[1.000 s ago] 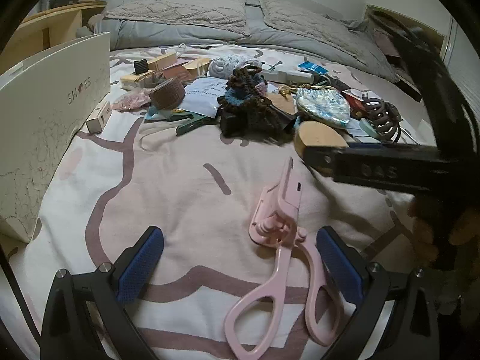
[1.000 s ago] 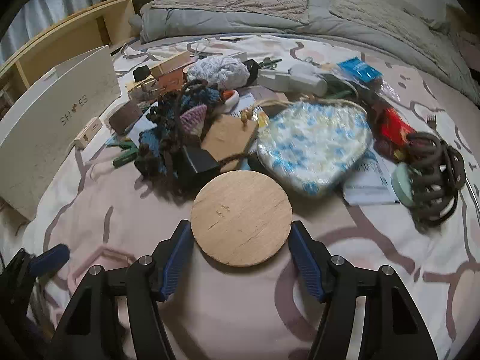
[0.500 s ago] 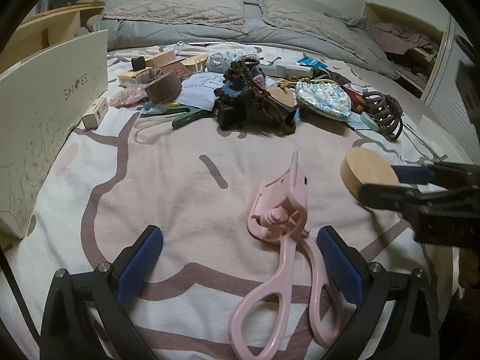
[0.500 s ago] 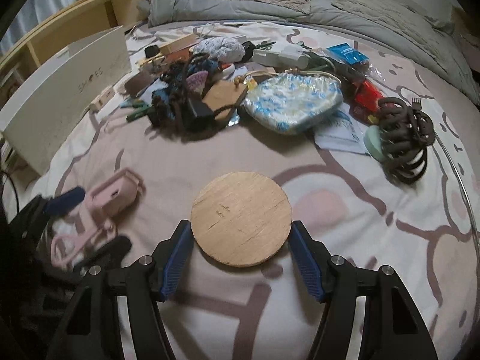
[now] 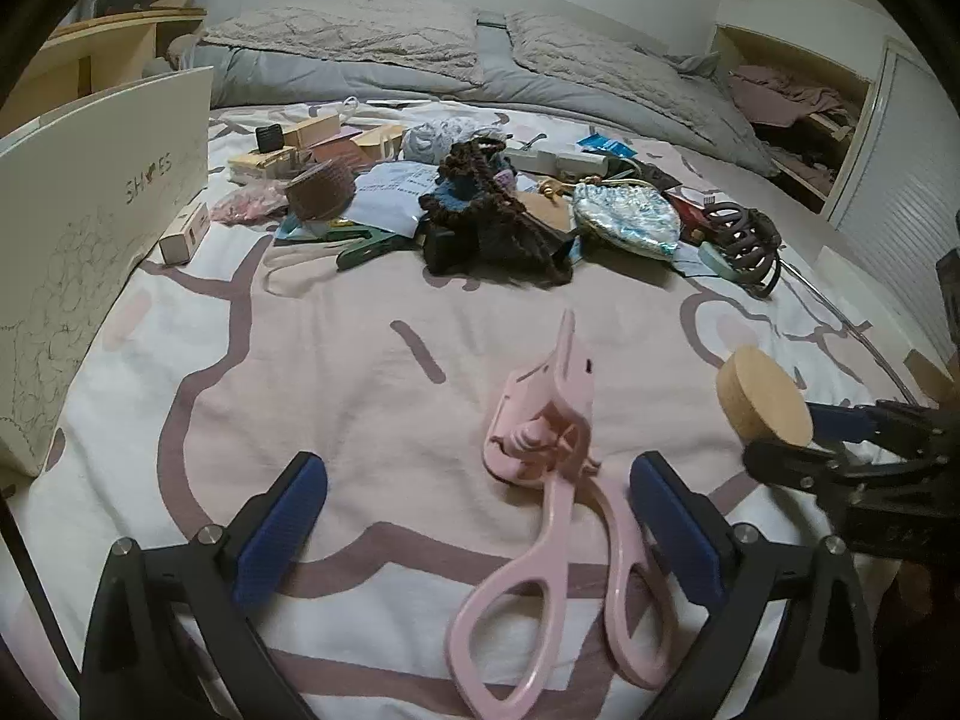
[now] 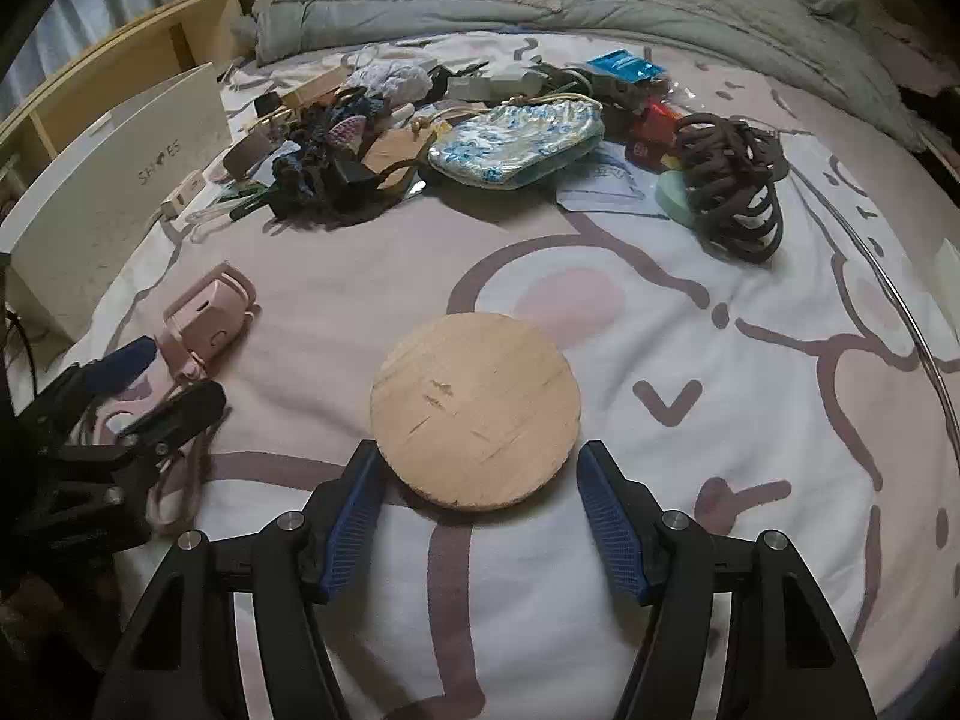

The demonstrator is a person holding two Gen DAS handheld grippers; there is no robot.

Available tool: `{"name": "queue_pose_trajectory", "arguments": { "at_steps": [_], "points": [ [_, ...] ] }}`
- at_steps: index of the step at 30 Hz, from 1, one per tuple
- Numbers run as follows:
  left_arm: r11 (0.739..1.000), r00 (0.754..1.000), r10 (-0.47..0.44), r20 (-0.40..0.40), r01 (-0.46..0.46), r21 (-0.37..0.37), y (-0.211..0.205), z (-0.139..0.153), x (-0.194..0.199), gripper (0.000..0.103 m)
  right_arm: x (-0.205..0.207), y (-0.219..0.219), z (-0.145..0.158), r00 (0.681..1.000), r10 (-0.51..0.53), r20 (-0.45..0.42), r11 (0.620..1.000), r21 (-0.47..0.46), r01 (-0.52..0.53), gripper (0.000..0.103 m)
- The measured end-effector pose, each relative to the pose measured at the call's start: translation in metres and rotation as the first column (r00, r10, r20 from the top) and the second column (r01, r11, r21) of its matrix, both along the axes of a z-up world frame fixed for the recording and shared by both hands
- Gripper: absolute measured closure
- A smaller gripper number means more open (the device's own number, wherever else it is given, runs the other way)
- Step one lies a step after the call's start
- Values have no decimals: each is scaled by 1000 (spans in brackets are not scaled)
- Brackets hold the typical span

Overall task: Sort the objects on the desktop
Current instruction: 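Close left tool on the pink scissors while right tool lifts the wooden disc, then carry the pink scissors with left tool while right tool carries the wooden disc to the box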

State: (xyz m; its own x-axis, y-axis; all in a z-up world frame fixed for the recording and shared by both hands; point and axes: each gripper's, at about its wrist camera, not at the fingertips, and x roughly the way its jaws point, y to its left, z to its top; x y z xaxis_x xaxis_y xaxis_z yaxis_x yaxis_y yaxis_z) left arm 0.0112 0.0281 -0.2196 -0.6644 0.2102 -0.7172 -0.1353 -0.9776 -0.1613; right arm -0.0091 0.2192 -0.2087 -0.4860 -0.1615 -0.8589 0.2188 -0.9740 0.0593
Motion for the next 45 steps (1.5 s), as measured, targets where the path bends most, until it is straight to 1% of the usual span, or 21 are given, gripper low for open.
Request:
{"name": "queue_pose_trajectory", "arguments": {
  "at_steps": [3, 5, 11, 13, 15, 19, 27, 39, 43, 44, 45],
  "points": [
    [1000, 1000, -18, -9, 18, -16, 5, 2, 0, 15, 2, -6, -2, 999, -7, -38, 1000, 22, 8, 36],
    [999, 999, -32, -15, 31, -20, 8, 4, -2, 18, 2, -6, -4, 998, -18, -56, 1000, 14, 19, 36],
    [999, 999, -47, -13, 47, -11, 12, 7, -9, 34, 0, -2, -7, 996, -45, -81, 999, -26, 43, 35],
    [999, 999, -44, -7, 44, -14, 12, 6, -9, 36, 0, -2, -8, 995, -51, -91, 998, -31, 48, 35],
    [999, 999, -39, 0, 39, -22, 13, 4, -8, 40, 1, -3, -9, 993, -55, -103, 998, -31, 52, 35],
    [998, 999, -42, 7, 42, -36, 16, 3, -4, 44, 1, -7, -11, 990, -63, -125, 998, -15, 62, 33],
    [998, 999, -52, 14, 52, -28, 22, 5, -3, 58, 1, -8, -11, 988, -83, -133, 997, -16, 82, 32],
    [999, 999, -39, 13, 39, -19, 21, 7, -5, 62, 3, -9, -12, 981, -97, -165, 995, -19, 95, 33],
    [1000, 1000, -24, 13, 24, 6, 18, 12, -6, 66, 3, -9, -12, 982, -88, -169, 996, -17, 87, 33],
    [1000, 1000, -17, 7, 17, 22, 17, 14, -6, 68, 3, -9, -12, 982, -87, -168, 996, -16, 85, 33],
    [999, 1000, -14, 2, 14, 39, 16, 18, -5, 68, 2, -9, -11, 982, -87, -167, 996, -17, 85, 33]
  ]
}}
